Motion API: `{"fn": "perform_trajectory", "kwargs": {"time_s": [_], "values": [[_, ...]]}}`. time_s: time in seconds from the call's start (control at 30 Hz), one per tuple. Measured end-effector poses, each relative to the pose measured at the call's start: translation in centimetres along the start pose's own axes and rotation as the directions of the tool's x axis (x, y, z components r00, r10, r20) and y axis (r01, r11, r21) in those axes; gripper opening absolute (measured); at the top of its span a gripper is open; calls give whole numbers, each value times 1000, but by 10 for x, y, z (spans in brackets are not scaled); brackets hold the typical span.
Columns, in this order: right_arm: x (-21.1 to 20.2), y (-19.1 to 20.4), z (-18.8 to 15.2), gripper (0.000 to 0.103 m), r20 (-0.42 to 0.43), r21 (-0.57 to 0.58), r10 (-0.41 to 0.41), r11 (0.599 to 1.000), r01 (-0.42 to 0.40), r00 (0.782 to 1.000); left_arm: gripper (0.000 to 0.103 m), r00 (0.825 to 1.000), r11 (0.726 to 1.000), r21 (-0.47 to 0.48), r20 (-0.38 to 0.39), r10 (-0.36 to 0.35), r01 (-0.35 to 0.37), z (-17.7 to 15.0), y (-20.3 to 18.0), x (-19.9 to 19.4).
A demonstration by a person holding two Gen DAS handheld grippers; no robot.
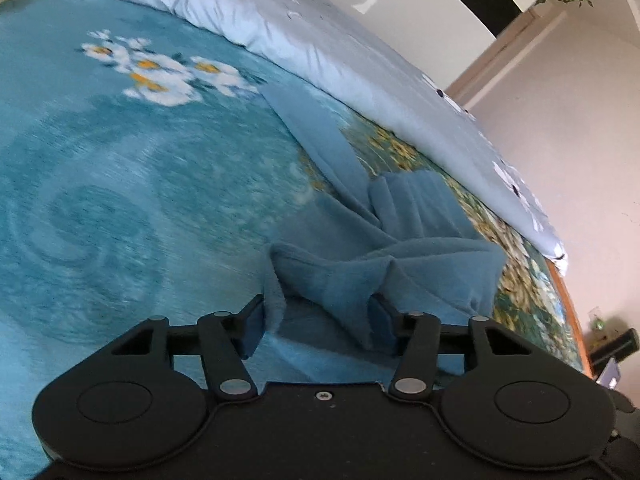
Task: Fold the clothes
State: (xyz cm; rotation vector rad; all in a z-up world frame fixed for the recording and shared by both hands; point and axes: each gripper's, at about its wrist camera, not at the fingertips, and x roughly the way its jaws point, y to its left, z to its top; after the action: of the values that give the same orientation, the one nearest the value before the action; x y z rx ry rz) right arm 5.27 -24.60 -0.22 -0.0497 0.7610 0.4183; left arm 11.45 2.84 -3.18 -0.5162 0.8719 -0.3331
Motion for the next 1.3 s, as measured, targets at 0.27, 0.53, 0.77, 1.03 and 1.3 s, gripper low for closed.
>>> {"fn": "perform_trajectory", "kwargs": {"time_s": [0.27,0.53,0.77,1.03,1.3], "values": [[16,13,-5,25,-28,11,-10,1000,11,1000,55,1000,998,-60,7,-23,24,-10,21,-17],[19,7,-3,22,-5,36,-9,999,9,1000,62,999,999,39,21,26,-26,-7,5,-5],[19,8,-10,56,26,55,-17,998,15,1000,72,999,995,86,24,41,-43,-14,0,-4],[20,22,-11,65,48,11,-101,995,101,994,78,1000,999,29,-5,21,-20,-9,10,-13],[21,9,-12,52,31,153,-33,988,28,999,66,992,994,-1,71,107,-107,-7,23,-29]]}}
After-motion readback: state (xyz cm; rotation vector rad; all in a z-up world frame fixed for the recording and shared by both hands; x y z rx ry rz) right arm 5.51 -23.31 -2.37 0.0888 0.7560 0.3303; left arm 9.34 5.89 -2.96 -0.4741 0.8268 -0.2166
